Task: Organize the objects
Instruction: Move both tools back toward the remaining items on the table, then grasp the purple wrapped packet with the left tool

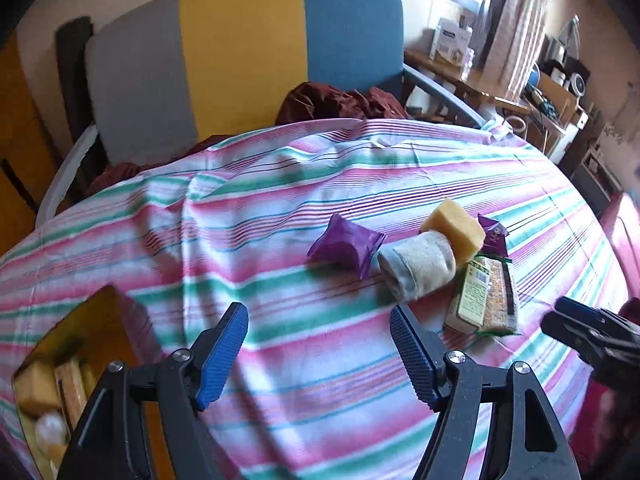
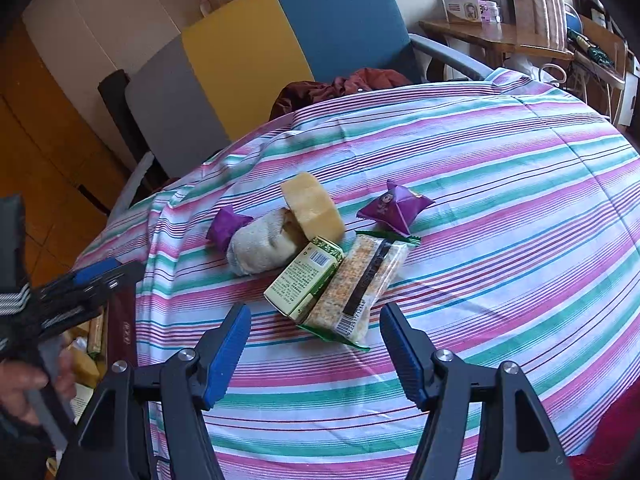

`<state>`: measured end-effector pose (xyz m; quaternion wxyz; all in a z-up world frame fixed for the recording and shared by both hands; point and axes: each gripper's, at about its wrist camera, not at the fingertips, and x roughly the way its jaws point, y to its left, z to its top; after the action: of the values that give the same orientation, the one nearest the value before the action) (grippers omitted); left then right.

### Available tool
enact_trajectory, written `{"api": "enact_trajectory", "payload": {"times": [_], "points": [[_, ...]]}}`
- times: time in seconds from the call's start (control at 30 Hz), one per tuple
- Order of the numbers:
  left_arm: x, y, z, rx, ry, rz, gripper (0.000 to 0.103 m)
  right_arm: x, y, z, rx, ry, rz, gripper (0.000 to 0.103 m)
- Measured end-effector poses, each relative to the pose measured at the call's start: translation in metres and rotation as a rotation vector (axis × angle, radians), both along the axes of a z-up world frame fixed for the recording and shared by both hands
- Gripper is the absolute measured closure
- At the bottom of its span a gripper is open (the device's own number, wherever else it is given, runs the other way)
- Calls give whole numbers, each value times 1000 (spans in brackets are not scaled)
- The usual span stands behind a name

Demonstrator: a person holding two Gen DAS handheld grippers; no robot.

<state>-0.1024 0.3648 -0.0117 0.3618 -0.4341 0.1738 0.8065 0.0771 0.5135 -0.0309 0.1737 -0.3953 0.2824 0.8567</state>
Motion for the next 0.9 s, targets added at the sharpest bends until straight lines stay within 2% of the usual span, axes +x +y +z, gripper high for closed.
{"api": "enact_trajectory", "payload": {"times": [0.07,0.13,0.37,0.53,0.6,0.7,0.8,0.9], "points": [[-13,16,-9,-23,-22,1,29,1,0,1,-10,12,4,35],[-29,28,-19,-24,-109,16,29,2,2,1,-20,19,3,35],[-75,52,-45,50,-413,214,29,3,4,1,-46,39,10,35],[-86,74,-62,52,-491,292,28,2,2,2,-54,46,27,35],[-86,82,-65,48,-496,298,28,2,2,3,-56,50,28,35],[-85,96,-70,15,-454,288,32,4,2,3,-59,56,26,35],[-84,101,-78,-29,-408,262,53,5,5,2,-63,52,13,35],[-75,98,-76,-34,-347,201,59,6,9,0,-76,53,-3,35]]}}
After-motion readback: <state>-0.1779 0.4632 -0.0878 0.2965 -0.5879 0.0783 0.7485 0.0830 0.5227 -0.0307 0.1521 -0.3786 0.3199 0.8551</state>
